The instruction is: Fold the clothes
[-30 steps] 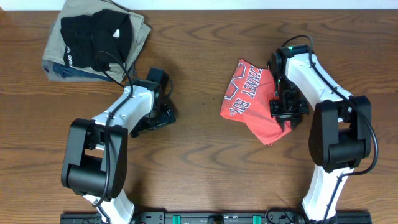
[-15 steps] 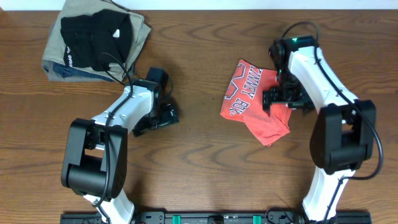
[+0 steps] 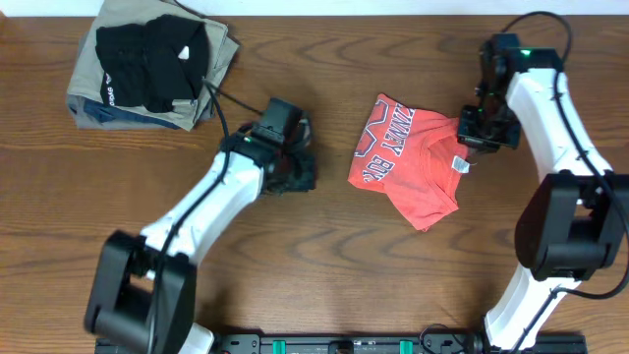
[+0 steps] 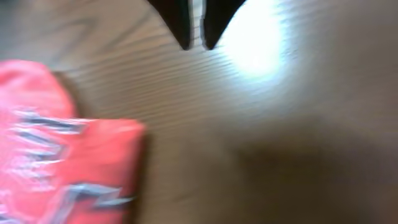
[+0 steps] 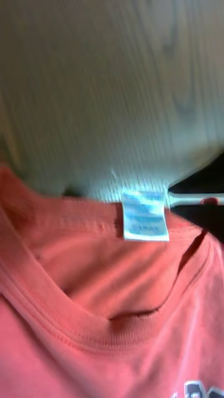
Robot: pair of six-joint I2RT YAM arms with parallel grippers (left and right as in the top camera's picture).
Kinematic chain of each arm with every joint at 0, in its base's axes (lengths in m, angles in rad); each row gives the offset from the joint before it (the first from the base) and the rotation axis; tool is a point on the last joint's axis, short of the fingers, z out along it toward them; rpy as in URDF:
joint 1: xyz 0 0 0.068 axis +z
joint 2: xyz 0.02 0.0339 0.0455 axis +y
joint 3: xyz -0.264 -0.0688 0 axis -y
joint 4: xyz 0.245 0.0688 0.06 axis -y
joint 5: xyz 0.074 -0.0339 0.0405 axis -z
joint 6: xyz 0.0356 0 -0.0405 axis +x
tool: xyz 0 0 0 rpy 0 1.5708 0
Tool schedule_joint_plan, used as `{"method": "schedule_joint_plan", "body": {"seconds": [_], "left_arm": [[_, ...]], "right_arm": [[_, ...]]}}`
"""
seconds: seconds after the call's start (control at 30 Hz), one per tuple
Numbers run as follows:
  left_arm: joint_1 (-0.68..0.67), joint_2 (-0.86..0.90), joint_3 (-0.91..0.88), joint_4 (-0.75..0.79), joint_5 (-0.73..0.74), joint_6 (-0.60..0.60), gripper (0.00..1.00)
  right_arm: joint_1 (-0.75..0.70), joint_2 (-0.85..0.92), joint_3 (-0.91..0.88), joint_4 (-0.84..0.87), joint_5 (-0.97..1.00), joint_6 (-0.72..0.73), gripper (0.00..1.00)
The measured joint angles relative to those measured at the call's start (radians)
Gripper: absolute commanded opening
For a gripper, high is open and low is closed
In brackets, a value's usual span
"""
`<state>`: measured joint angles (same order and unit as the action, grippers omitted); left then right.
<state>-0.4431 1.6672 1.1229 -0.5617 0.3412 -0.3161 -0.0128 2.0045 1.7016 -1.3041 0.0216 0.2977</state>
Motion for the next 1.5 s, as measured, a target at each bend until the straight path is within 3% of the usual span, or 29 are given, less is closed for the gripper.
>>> {"method": "schedule_joint_plan", "body": {"seconds": [0.4, 0.7, 0.9, 1.17, 1.5], "left_arm": [[-0.186, 0.058, 0.002, 0.324, 0.038, -0.024, 0.06], [-0.19, 0.09, 0.002, 0.558, 0.042, -0.038, 0.06], [-0.19, 0.174, 0.002, 0.667, 0.053, -0.102, 0.06], [-0.19, 0.327, 0.002, 0.661, 0.057, -0.165, 0.06], [-0.121, 0.302, 0.036, 0.359, 0.016, -0.23, 0.06]], "right_arm": [[-0.021, 0.0, -0.064, 0.121, -0.11, -0.024, 0.01], [0.046, 0.0, -0.268, 0.329, -0.2, -0.028, 0.01], [0.056, 0.0, -0.303, 0.381, -0.251, -0.027, 0.01], [0.056, 0.0, -0.303, 0.379, -0.261, -0.027, 0.01], [0.06, 0.0, -0.304, 0.375, -0.261, -0.027, 0.01]]}}
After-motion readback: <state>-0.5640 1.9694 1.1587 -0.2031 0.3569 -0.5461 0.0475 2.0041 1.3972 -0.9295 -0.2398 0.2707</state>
